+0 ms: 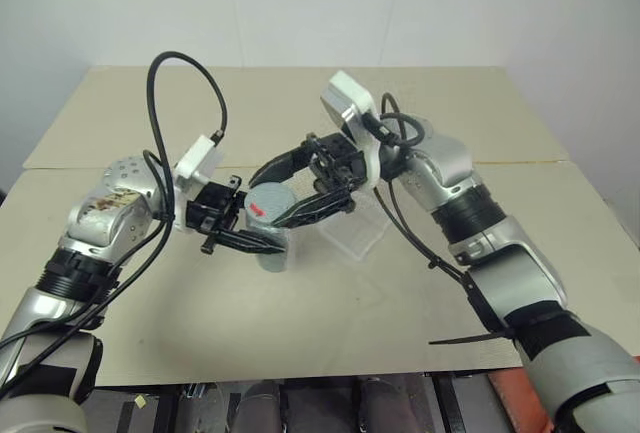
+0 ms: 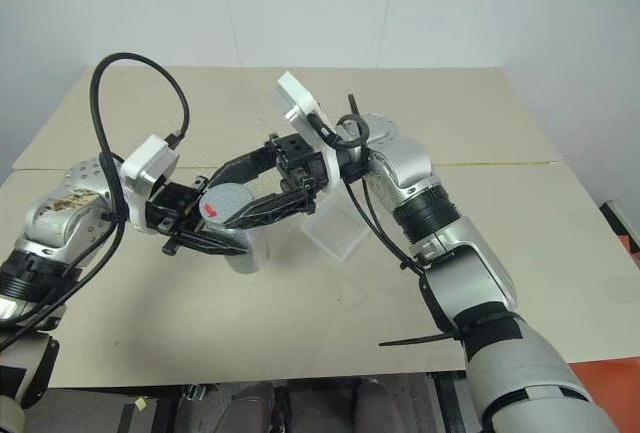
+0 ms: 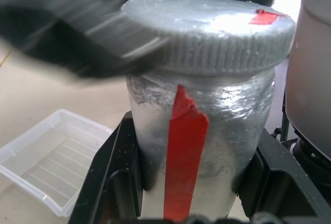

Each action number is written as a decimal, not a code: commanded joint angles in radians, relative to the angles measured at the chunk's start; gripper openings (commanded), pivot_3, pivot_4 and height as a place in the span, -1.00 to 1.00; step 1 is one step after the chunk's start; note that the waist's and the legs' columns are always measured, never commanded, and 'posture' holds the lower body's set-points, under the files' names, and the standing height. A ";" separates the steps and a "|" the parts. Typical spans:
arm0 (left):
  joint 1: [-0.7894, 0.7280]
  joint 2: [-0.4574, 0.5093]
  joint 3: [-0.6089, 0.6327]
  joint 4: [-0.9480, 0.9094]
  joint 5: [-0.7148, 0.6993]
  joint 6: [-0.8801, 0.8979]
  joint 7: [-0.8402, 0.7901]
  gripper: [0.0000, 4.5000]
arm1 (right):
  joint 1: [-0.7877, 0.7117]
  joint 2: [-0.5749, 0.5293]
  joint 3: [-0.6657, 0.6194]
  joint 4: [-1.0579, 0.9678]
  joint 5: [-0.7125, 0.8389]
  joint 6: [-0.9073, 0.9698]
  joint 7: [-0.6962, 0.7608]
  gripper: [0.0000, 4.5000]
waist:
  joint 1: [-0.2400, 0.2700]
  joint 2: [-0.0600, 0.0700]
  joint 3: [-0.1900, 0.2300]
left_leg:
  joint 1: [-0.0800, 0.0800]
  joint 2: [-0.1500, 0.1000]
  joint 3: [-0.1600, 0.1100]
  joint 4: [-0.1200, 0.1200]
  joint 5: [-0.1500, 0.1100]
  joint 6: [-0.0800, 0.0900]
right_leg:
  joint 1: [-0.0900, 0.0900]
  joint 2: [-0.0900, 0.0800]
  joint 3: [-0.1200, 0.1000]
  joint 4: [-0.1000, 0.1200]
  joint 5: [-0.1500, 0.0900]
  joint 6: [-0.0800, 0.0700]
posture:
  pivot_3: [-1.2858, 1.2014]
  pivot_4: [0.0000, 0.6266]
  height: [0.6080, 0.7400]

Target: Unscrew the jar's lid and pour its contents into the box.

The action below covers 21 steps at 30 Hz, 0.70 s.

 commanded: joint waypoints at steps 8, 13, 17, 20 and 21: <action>0.039 -0.010 0.159 0.019 0.069 0.029 0.043 -0.14 | 0.142 -0.057 -0.237 -0.235 -0.055 0.003 -0.122 0.99 | 0.002 0.000 0.000 | 0.000 0.000 0.000 0.000 0.001 -0.002 | 0.000 0.000 0.000 0.000 0.000 0.000 | 0.03 -0.52 1.00; 0.055 -0.033 0.212 0.012 0.124 0.062 0.153 -0.14 | 0.300 -0.123 -0.321 -0.509 -0.023 0.122 -0.292 0.99 | 0.004 0.000 0.000 | -0.001 0.000 0.000 0.000 0.002 -0.003 | 0.000 -0.001 -0.001 0.000 0.000 0.000 | 0.03 -0.52 1.00; 0.049 -0.070 0.236 -0.010 0.158 0.105 0.266 -0.14 | 0.373 -0.131 -0.334 -0.669 -0.046 0.243 -0.489 0.99 | 0.000 0.000 0.000 | 0.000 0.000 0.000 0.000 0.001 -0.002 | 0.000 -0.001 0.000 0.001 0.000 0.000 | 0.03 -0.52 1.00; 0.051 -0.098 0.238 -0.027 0.178 0.118 0.304 -0.14 | 0.403 -0.115 -0.344 -0.761 -0.041 0.328 -0.631 0.99 | -0.001 0.000 0.000 | 0.000 0.000 0.000 0.000 0.001 -0.002 | 0.000 0.000 0.000 0.001 0.000 0.000 | 0.03 -0.52 1.00; 0.049 -0.107 0.237 -0.030 0.184 0.119 0.311 -0.14 | 0.404 -0.110 -0.339 -0.783 -0.047 0.353 -0.672 0.99 | 0.000 0.000 0.000 | 0.000 0.000 0.000 0.000 0.001 -0.002 | 0.000 0.000 0.000 0.001 0.000 0.000 | 0.03 -0.52 1.00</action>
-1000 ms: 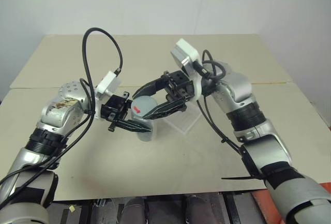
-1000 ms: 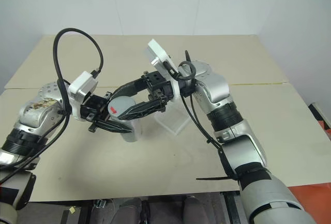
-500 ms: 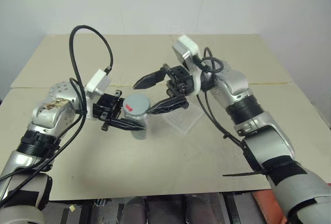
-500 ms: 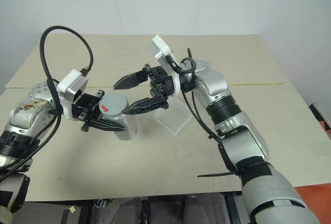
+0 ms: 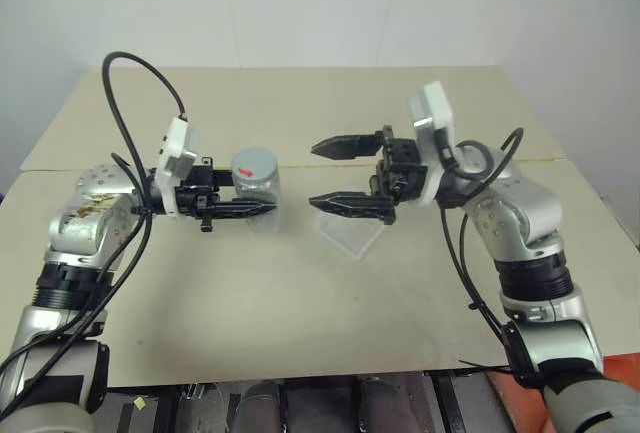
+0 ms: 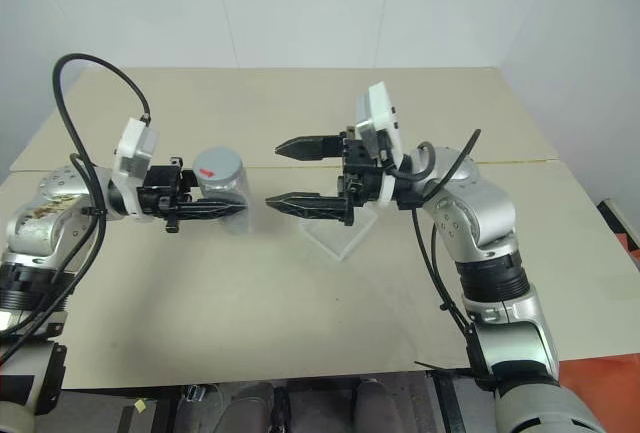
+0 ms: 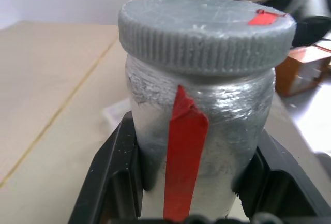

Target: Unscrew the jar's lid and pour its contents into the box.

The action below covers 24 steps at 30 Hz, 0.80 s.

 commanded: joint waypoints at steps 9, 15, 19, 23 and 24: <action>-0.045 -0.088 0.011 -0.024 0.063 0.007 0.043 -0.14 | -0.062 0.110 0.026 -0.207 -0.040 0.229 -0.383 0.99 | 0.001 0.000 0.000 | 0.000 0.000 0.001 0.000 0.000 0.000 | 0.000 0.000 0.000 -0.001 0.000 0.000 | 0.03 -0.52 1.00; -0.051 -0.100 0.015 -0.025 0.079 0.013 0.023 -0.14 | -0.093 0.171 0.056 -0.194 -0.076 0.246 -0.459 0.99 | 0.001 0.000 0.000 | 0.000 -0.001 0.000 0.000 0.000 0.000 | 0.000 0.000 0.000 -0.001 0.000 0.000 | 0.03 -0.52 1.00; -0.050 -0.099 0.018 -0.024 0.082 0.013 0.019 -0.14 | -0.118 0.210 0.088 -0.154 -0.120 0.234 -0.487 0.99 | 0.001 0.000 0.000 | 0.000 0.000 0.000 0.000 -0.001 0.002 | 0.000 0.000 0.000 -0.001 0.000 0.000 | 0.03 -0.52 1.00; -0.042 -0.101 0.023 -0.034 0.084 0.016 0.020 -0.14 | -0.128 0.228 0.111 -0.121 -0.162 0.228 -0.503 0.99 | 0.000 0.000 0.000 | 0.000 0.000 0.000 0.000 -0.001 0.002 | 0.000 0.000 0.000 -0.001 0.000 0.000 | 0.03 -0.52 1.00; -0.041 -0.102 0.023 -0.036 0.084 0.017 0.020 -0.14 | -0.130 0.230 0.115 -0.113 -0.174 0.225 -0.505 0.99 | 0.000 0.000 0.000 | 0.000 0.000 0.000 0.000 -0.001 0.002 | 0.000 0.000 0.000 -0.001 0.000 0.000 | 0.03 -0.52 1.00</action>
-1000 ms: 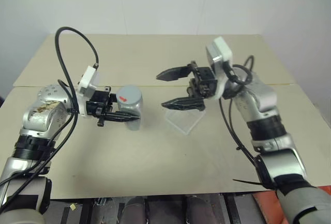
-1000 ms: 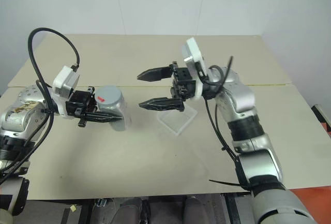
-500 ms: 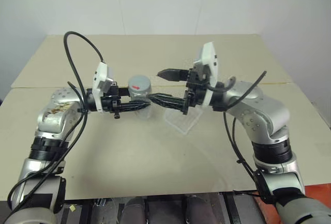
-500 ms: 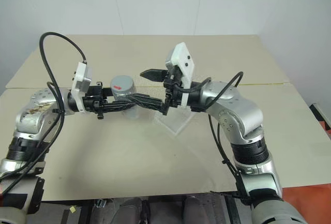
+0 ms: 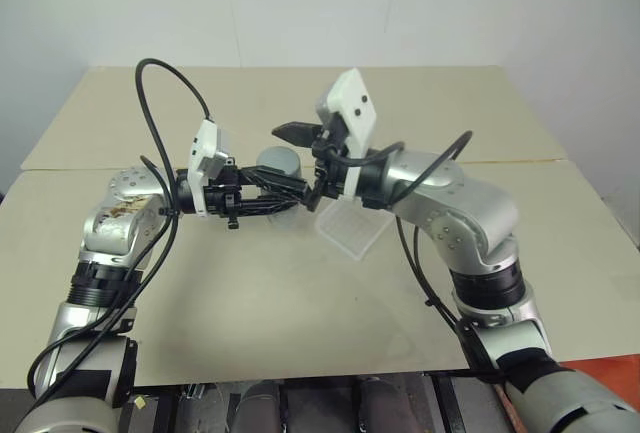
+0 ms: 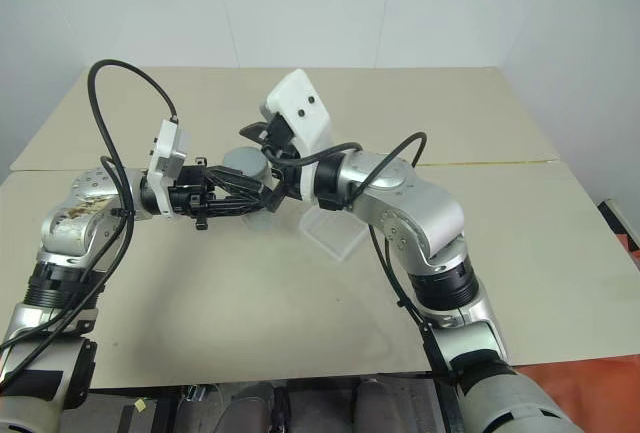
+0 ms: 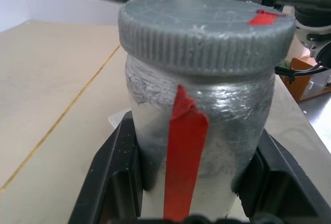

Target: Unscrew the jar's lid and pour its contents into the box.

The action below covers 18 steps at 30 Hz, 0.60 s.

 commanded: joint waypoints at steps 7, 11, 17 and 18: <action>-0.009 0.005 0.030 -0.034 -0.006 0.000 -0.001 -0.14 | -0.012 0.005 -0.009 0.027 -0.076 -0.023 -0.009 0.99 | 0.000 0.000 0.000 | 0.000 0.000 0.000 0.000 0.000 0.000 | 0.000 0.000 0.000 0.000 0.000 0.000 | 0.03 -0.52 1.00; -0.008 0.008 0.034 -0.032 -0.006 -0.002 -0.001 -0.14 | -0.003 -0.012 -0.027 0.021 -0.080 -0.018 -0.002 0.99 | 0.000 0.000 0.000 | 0.000 0.000 0.000 0.000 0.000 0.000 | 0.000 0.000 0.000 0.000 0.000 0.000 | 0.03 -0.52 1.00; 0.003 0.014 0.043 -0.037 -0.009 -0.003 0.003 -0.14 | 0.025 -0.056 -0.059 -0.013 -0.066 -0.007 0.010 0.99 | 0.000 0.000 0.000 | 0.000 0.000 0.000 0.000 0.000 0.000 | 0.000 0.000 0.000 0.000 0.000 0.000 | 0.03 -0.52 1.00; 0.006 0.016 0.046 -0.039 -0.011 -0.002 0.002 -0.14 | 0.031 -0.065 -0.062 -0.020 -0.064 -0.006 0.011 0.99 | 0.000 0.000 0.000 | 0.000 0.000 0.000 0.000 0.000 0.000 | 0.000 0.000 0.000 0.000 0.000 0.000 | 0.03 -0.52 1.00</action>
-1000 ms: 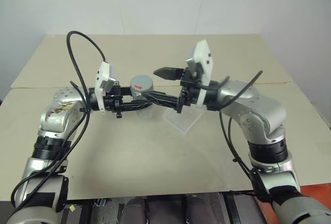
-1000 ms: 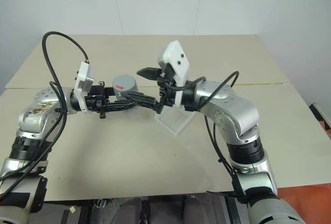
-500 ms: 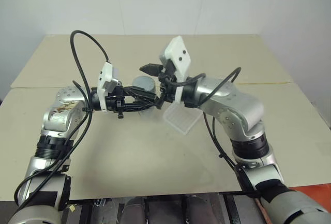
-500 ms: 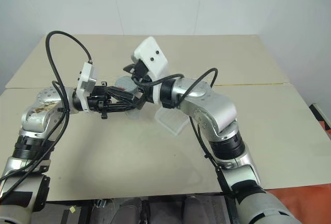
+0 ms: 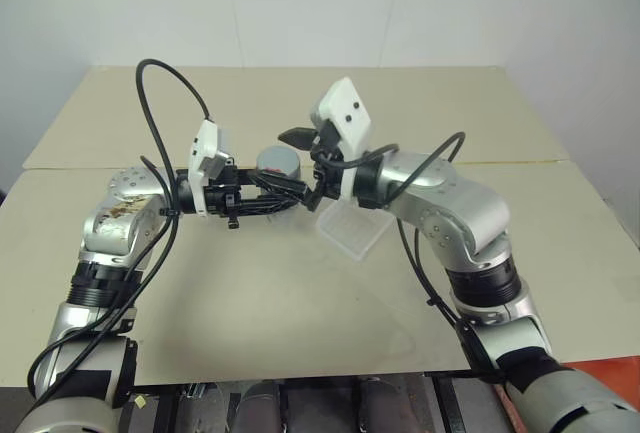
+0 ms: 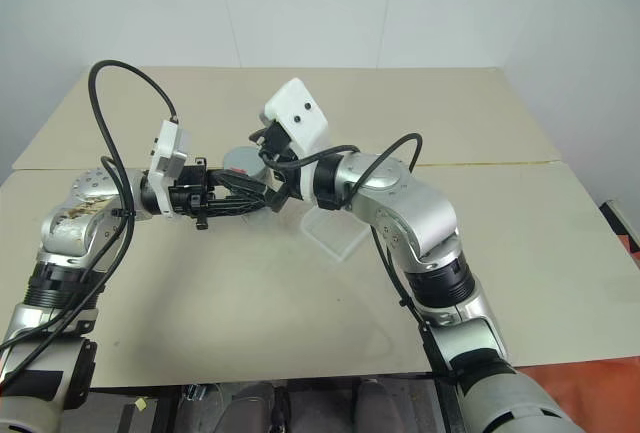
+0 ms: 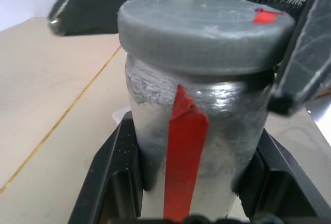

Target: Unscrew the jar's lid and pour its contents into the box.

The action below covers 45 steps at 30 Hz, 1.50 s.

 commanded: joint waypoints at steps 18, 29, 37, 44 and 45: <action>0.019 0.028 0.061 -0.050 -0.015 0.001 -0.033 -0.14 | 0.073 -0.124 -0.127 -0.099 0.071 0.001 0.032 0.99 | 0.000 0.000 0.000 | 0.000 0.000 0.000 0.000 -0.001 0.001 | 0.000 0.000 0.000 0.000 0.000 0.000 | 0.03 -0.52 1.00; 0.016 0.024 0.069 -0.039 -0.006 -0.004 -0.023 -0.14 | 0.107 -0.208 -0.171 -0.154 0.160 0.000 0.158 0.99 | 0.002 0.000 0.000 | 0.000 0.000 0.000 0.000 -0.001 0.002 | 0.000 0.000 0.000 -0.001 0.000 0.000 | 0.03 -0.52 1.00; -0.004 -0.012 0.052 -0.017 0.012 -0.014 0.000 -0.14 | 0.027 -0.089 -0.114 -0.135 0.152 -0.004 0.074 0.99 | -0.003 0.000 0.000 | 0.000 0.000 -0.001 0.000 -0.001 0.002 | 0.000 0.001 0.000 0.000 0.000 0.000 | 0.03 -0.52 1.00; -0.019 -0.021 0.051 -0.007 0.021 -0.013 -0.008 -0.14 | -0.021 -0.011 -0.030 -0.068 0.042 -0.023 -0.008 0.99 | 0.002 0.000 0.000 | 0.000 0.000 0.000 0.000 0.000 0.001 | 0.000 0.000 0.000 -0.001 0.000 0.000 | 0.03 -0.52 1.00; -0.020 -0.021 0.050 -0.007 0.021 -0.013 -0.008 -0.14 | -0.027 -0.001 -0.027 -0.059 0.034 -0.024 -0.016 0.99 | 0.001 0.000 0.000 | 0.000 0.000 0.000 0.000 0.000 0.000 | 0.000 0.000 0.000 -0.001 0.000 0.000 | 0.03 -0.52 1.00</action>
